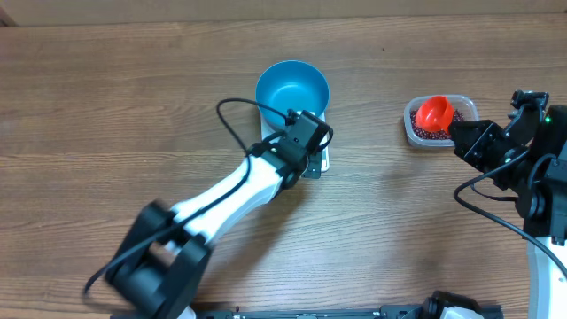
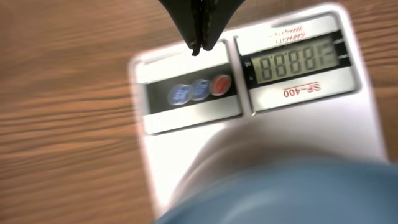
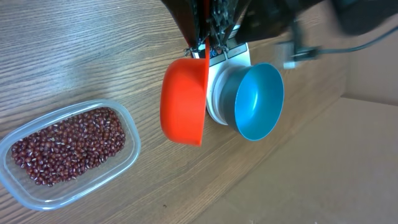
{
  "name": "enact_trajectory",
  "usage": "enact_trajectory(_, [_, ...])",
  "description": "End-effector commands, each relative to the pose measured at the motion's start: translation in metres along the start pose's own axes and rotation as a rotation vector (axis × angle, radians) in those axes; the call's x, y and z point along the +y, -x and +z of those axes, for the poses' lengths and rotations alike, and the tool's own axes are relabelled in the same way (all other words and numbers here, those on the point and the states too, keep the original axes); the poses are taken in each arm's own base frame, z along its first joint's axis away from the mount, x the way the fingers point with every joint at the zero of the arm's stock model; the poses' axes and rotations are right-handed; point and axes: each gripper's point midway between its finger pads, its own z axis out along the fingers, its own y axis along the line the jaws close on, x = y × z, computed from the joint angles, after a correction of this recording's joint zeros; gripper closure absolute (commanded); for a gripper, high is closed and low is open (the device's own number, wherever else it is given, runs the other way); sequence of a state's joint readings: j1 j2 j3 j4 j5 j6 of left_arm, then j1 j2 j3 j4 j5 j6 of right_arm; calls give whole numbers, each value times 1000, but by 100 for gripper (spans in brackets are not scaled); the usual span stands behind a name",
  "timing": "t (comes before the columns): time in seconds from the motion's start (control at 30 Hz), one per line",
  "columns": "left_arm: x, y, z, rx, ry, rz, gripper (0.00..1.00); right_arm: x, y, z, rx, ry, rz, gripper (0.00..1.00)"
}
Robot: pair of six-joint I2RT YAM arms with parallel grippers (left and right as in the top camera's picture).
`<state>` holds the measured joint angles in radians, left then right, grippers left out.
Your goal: Scoop item into bowl and weigh 150g on scale
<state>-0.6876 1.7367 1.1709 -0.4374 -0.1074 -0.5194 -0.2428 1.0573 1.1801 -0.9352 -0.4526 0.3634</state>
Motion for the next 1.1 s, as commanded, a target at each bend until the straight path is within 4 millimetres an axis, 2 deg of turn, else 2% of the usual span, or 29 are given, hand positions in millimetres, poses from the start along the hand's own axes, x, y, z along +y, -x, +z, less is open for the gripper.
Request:
enact_trajectory(0.0, [-27,41,-66,-149,-118,18,96,6,9,-10,-43,8,-14,96])
enact_trajectory(0.07, [-26,47,-90,-184,-136,14,96,6,9,-10,-43,8,-15,96])
enact_trajectory(0.17, [-20,50,-115,-217,-132,6,96,6,9,-10,-43,8,-15,96])
enact_trajectory(0.5, [21,63,-164,-310,-55,-55,96,6,10,-10,-43,8,-15,96])
enact_trajectory(0.67, [33,67,-168,-323,-37,-82,96,6,10,-10,-44,7,-15,96])
enact_trajectory(1.07, [47,66,-166,-324,30,-92,96,6,10,-10,-43,8,-14,96])
